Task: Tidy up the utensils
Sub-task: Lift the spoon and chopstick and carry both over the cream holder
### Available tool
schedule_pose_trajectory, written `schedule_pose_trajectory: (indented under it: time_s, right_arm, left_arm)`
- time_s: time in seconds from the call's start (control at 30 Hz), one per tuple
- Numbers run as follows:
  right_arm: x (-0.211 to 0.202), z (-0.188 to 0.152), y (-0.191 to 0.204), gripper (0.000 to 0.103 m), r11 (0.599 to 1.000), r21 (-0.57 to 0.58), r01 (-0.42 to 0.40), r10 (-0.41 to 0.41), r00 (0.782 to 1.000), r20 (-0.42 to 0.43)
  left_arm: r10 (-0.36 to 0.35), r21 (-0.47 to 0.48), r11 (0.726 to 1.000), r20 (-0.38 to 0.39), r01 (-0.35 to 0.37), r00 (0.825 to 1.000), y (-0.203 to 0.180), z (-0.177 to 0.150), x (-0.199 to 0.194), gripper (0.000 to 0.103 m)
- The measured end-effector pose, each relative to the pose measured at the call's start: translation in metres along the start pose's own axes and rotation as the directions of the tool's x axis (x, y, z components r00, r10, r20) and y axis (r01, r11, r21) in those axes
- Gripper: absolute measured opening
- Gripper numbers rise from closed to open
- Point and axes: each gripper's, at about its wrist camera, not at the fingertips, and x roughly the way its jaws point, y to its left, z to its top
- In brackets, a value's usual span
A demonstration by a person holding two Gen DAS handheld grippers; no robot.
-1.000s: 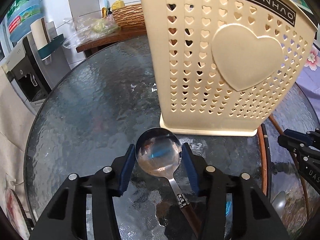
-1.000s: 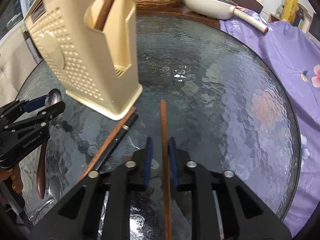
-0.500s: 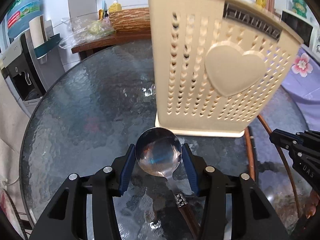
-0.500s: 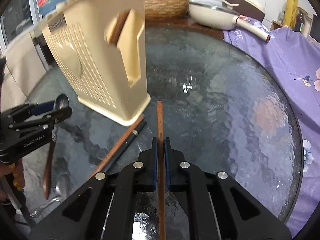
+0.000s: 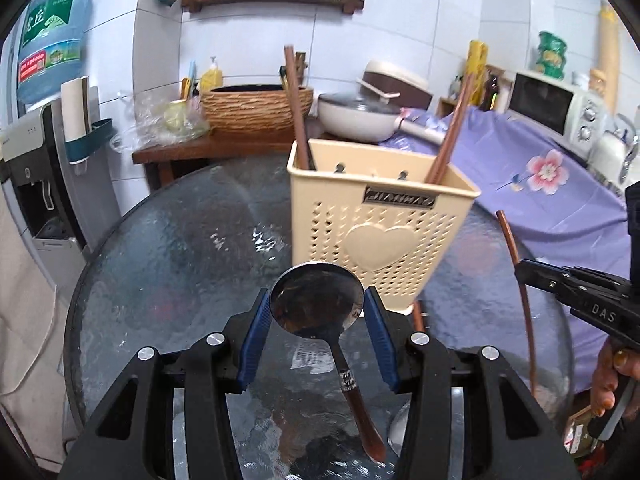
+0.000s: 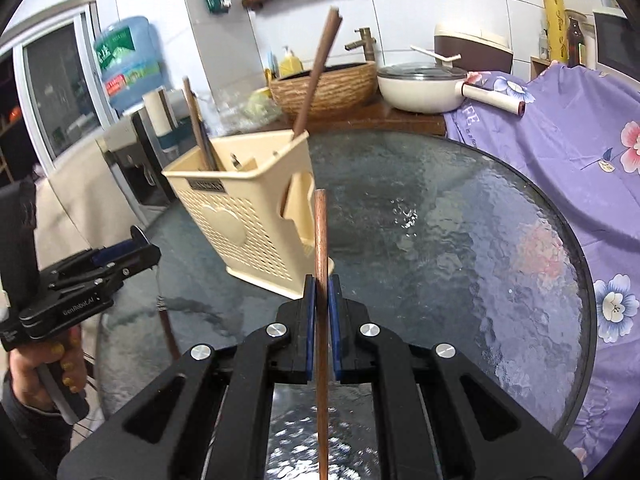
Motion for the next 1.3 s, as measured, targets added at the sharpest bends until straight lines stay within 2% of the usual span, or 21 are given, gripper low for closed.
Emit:
schedule_pose_trajectory:
  time_s: [0.17, 0.73, 1.0, 1.3]
  right_arm:
    - [-0.023, 0.003, 0.007, 0.007, 1.000, -0.002, -0.031, 0.031, 0.999, 0.033]
    - [-0.053, 0.017, 0.024, 0.007, 0.997, -0.053, -0.051, 0.056, 0.994, 0.092]
    - [-0.070, 0.034, 0.037, 0.007, 0.995, -0.076, -0.072, 0.081, 0.989, 0.122]
    - [-0.090, 0.064, 0.047, 0.007, 0.991, -0.075, -0.110, 0.120, 0.981, 0.152]
  left_arm:
    - [-0.048, 0.012, 0.999, 0.024, 0.047, 0.999, -0.003, 0.000, -0.014, 0.045]
    - [-0.066, 0.049, 0.997, 0.088, 0.061, 0.994, -0.005, 0.013, -0.043, 0.045]
    - [-0.077, 0.064, 0.996, 0.119, 0.070, 0.990, -0.007, 0.029, -0.056, 0.045]
    - [-0.094, 0.069, 0.994, 0.172, 0.083, 0.981, -0.009, 0.061, -0.074, 0.045]
